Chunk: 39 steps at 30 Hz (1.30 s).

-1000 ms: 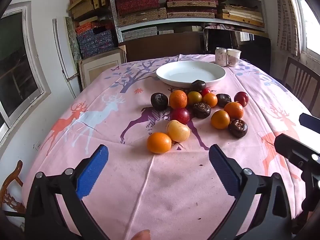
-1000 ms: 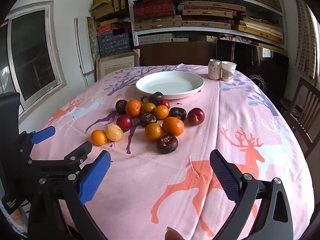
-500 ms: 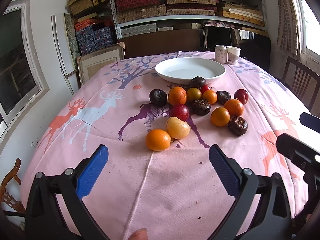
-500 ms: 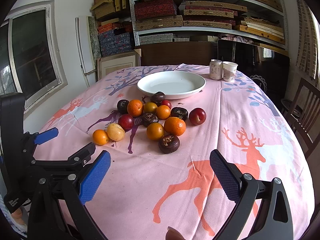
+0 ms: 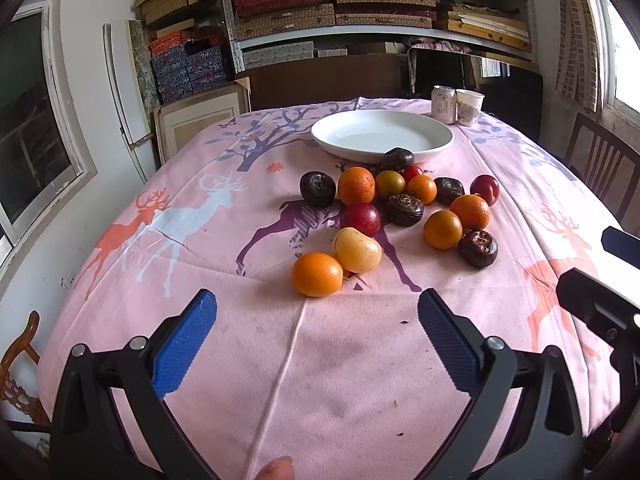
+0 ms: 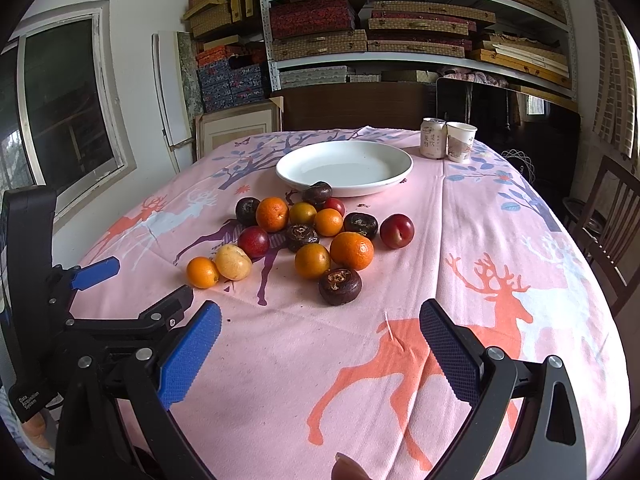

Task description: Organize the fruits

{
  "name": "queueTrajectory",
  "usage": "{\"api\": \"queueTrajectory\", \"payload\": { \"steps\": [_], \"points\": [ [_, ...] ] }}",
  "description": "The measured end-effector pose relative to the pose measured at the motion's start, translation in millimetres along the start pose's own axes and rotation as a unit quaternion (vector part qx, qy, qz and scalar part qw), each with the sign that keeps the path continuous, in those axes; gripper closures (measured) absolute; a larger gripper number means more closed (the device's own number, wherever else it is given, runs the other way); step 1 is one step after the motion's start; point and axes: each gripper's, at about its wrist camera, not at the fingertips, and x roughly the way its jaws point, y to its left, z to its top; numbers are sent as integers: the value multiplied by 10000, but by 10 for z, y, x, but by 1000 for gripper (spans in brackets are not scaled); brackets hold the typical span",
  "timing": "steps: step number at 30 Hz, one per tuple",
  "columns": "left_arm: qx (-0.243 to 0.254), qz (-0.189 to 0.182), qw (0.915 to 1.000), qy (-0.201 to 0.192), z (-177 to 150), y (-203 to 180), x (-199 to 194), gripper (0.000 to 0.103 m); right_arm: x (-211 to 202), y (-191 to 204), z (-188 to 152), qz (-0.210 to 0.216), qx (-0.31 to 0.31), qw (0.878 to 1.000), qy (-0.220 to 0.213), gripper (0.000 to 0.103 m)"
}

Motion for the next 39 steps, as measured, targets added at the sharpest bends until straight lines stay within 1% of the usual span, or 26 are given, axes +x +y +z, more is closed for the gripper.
{"api": "queueTrajectory", "payload": {
  "steps": [39],
  "points": [
    [6, -4, 9999, 115, -53, -12, 48, 4, -14, -26, 4, 24, -6, 10000, 7, 3]
  ]
}}
